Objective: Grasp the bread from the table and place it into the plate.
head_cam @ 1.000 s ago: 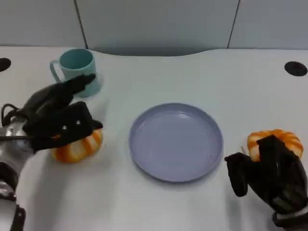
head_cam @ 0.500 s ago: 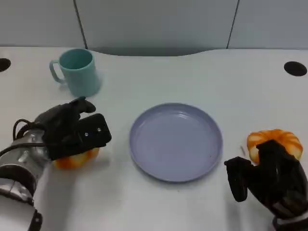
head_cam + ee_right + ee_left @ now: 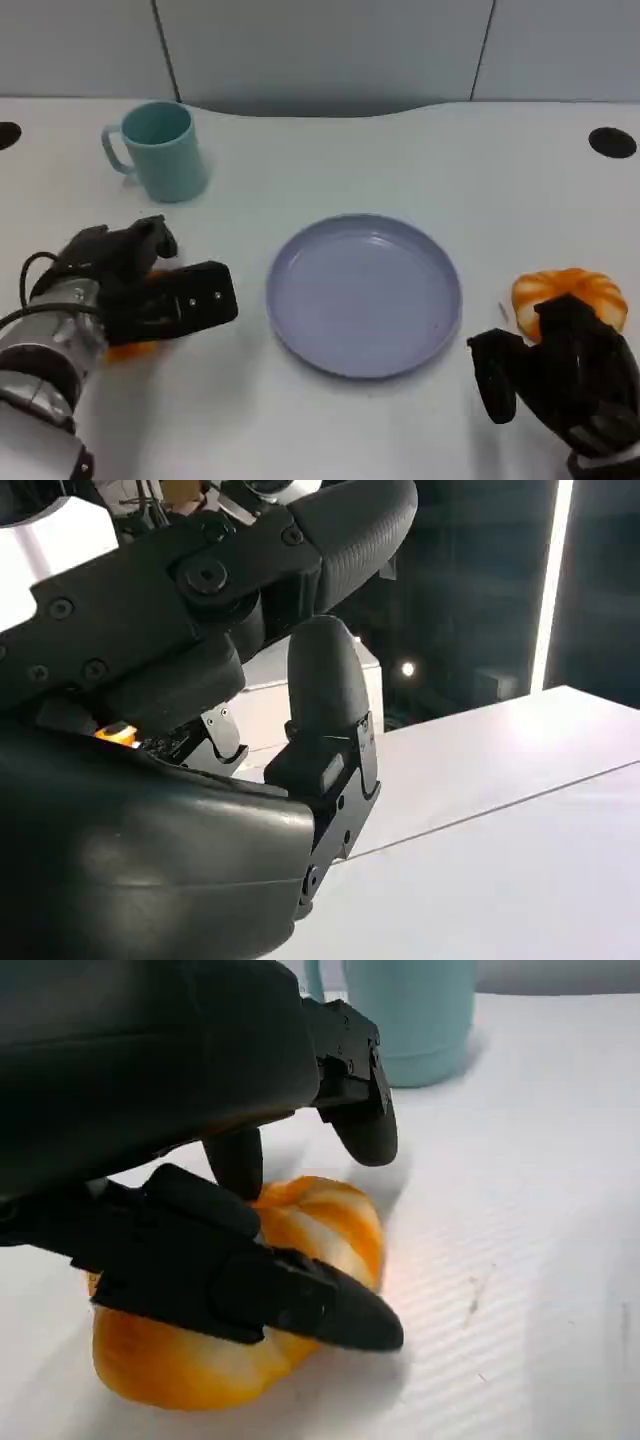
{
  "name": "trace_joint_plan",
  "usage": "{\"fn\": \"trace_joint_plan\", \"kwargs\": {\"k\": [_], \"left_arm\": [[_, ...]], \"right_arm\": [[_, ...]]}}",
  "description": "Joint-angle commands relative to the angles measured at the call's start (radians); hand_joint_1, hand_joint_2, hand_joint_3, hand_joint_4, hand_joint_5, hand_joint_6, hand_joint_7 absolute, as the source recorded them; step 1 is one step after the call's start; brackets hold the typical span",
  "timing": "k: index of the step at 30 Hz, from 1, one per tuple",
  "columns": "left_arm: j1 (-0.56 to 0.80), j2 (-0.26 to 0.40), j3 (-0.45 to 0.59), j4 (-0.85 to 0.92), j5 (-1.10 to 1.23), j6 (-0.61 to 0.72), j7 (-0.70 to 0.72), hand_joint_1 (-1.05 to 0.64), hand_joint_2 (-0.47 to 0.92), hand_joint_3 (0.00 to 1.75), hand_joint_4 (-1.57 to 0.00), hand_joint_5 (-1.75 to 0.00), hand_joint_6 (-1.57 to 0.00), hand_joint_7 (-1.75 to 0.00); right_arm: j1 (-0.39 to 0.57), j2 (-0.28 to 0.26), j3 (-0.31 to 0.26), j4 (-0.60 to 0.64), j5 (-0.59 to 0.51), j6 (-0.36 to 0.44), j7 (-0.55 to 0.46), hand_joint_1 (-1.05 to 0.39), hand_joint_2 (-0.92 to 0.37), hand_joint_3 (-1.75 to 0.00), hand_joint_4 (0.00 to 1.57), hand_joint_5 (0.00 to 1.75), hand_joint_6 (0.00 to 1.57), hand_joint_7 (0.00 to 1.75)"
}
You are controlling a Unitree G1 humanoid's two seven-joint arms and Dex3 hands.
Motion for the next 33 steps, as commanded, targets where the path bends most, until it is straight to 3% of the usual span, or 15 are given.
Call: {"fn": "trace_joint_plan", "kwargs": {"k": [1, 3, 4, 5, 7, 10, 12, 13, 16, 18, 22, 24, 25, 28, 33], "left_arm": [[0.003, 0.011, -0.023, 0.014, 0.024, 0.031, 0.031, -0.27, 0.86, 0.00, -0.33, -1.75, -0.19, -1.37], [0.004, 0.015, -0.015, 0.012, 0.015, 0.013, 0.044, -0.25, 0.86, 0.00, -0.42, -1.75, -0.30, -1.34], [0.004, 0.019, -0.001, 0.011, 0.002, -0.002, 0.049, -0.21, 0.88, 0.01, -0.84, -1.48, -0.71, -1.18], [0.003, 0.021, 0.011, 0.010, -0.011, -0.013, 0.049, -0.19, 0.90, 0.01, -1.04, -1.31, -0.95, -1.01], [-0.005, 0.022, 0.027, 0.008, -0.025, -0.026, 0.053, -0.16, 0.91, 0.01, -1.15, -1.21, -1.10, -0.92], [-0.023, 0.024, 0.037, 0.002, -0.033, -0.061, 0.087, -0.08, 0.84, 0.00, -1.26, -1.21, -1.24, -0.88], [-0.033, 0.026, 0.040, 0.000, -0.034, -0.082, 0.104, -0.07, 0.84, 0.00, -1.26, -1.21, -1.26, -0.88], [-0.039, 0.026, 0.045, -0.001, -0.039, -0.091, 0.107, -0.08, 0.85, 0.01, -1.24, -1.25, -1.25, -0.89], [-0.056, 0.025, 0.074, -0.005, -0.065, -0.130, 0.107, -0.11, 0.86, 0.01, -1.22, -1.29, -1.21, -0.93], [-0.066, 0.025, 0.097, -0.008, -0.088, -0.165, 0.107, -0.11, 0.86, 0.00, -1.23, -1.29, -1.17, -0.97], [-0.086, 0.020, 0.117, -0.012, -0.104, -0.214, 0.117, -0.13, 0.83, 0.00, -1.23, -1.33, -1.09, -1.06], [-0.093, 0.016, 0.120, -0.013, -0.109, -0.219, 0.115, -0.15, 0.84, 0.00, -1.21, -1.37, -1.07, -1.09], [-0.097, 0.014, 0.124, -0.015, -0.114, -0.231, 0.116, -0.15, 0.84, 0.00, -1.21, -1.38, -1.06, -1.09], [-0.102, 0.010, 0.115, -0.018, -0.105, -0.258, 0.143, -0.13, 0.81, 0.00, -1.18, -1.37, -1.01, -1.12], [-0.105, 0.004, 0.126, -0.019, -0.121, -0.283, 0.140, -0.12, 0.80, 0.00, -1.17, -1.36, -0.99, -1.13]], "right_arm": [[0.023, -0.008, 0.009, -0.042, -0.004, -0.004, -0.027, -0.38, -0.83, -0.01, 0.87, 1.75, 0.67, 1.73], [0.022, -0.013, 0.014, -0.043, -0.007, -0.007, -0.028, -0.39, -0.83, -0.01, 0.87, 1.75, 0.66, 1.74], [0.020, -0.015, 0.016, -0.044, -0.005, 0.001, -0.027, -0.38, -0.83, -0.01, 0.87, 1.75, 0.67, 1.74], [0.021, -0.017, 0.018, -0.045, -0.006, 0.007, -0.030, -0.36, -0.83, -0.01, 0.86, 1.75, 0.68, 1.75], [0.027, -0.017, 0.021, -0.049, -0.006, 0.016, -0.040, -0.36, -0.83, -0.01, 0.86, 1.75, 0.69, 1.75], [0.025, -0.014, 0.017, -0.036, 0.002, 0.012, -0.037, -0.37, -0.84, -0.01, 0.87, 1.75, 0.68, 1.75], [0.020, -0.010, 0.011, -0.027, 0.003, -0.011, -0.035, -0.39, -0.84, -0.01, 0.87, 1.75, 0.67, 1.75], [0.019, -0.008, 0.009, -0.026, 0.004, -0.018, -0.037, -0.41, -0.84, -0.01, 0.88, 1.75, 0.70, 1.63], [0.010, -0.008, 0.006, -0.016, 0.016, -0.012, -0.020, -0.39, -0.83, 0.00, 0.85, 1.75, 0.71, 1.55], [0.012, -0.015, 0.016, -0.021, 0.002, -0.004, -0.035, -0.39, -0.81, -0.01, 0.84, 1.75, 0.66, 1.70], [-0.022, -0.029, 0.008, 0.035, -0.003, -0.039, -0.005, -0.38, -0.84, -0.02, 0.86, 1.75, 0.66, 1.74], [-0.038, -0.032, 0.001, 0.062, -0.003, -0.067, 0.016, -0.40, -0.87, -0.02, 0.87, 1.75, 0.74, 1.50], [-0.047, -0.030, -0.006, 0.078, 0.004, -0.076, 0.028, -0.41, -0.87, -0.02, 0.87, 1.75, 0.75, 1.47], [-0.050, -0.031, -0.006, 0.087, 0.008, -0.032, 0.017, -0.37, -0.85, 0.00, 0.85, 1.75, 0.70, 1.66], [-0.055, -0.040, -0.001, 0.085, -0.005, -0.015, 0.020, -0.37, -0.86, -0.01, 0.86, 1.75, 0.69, 1.69]]}}
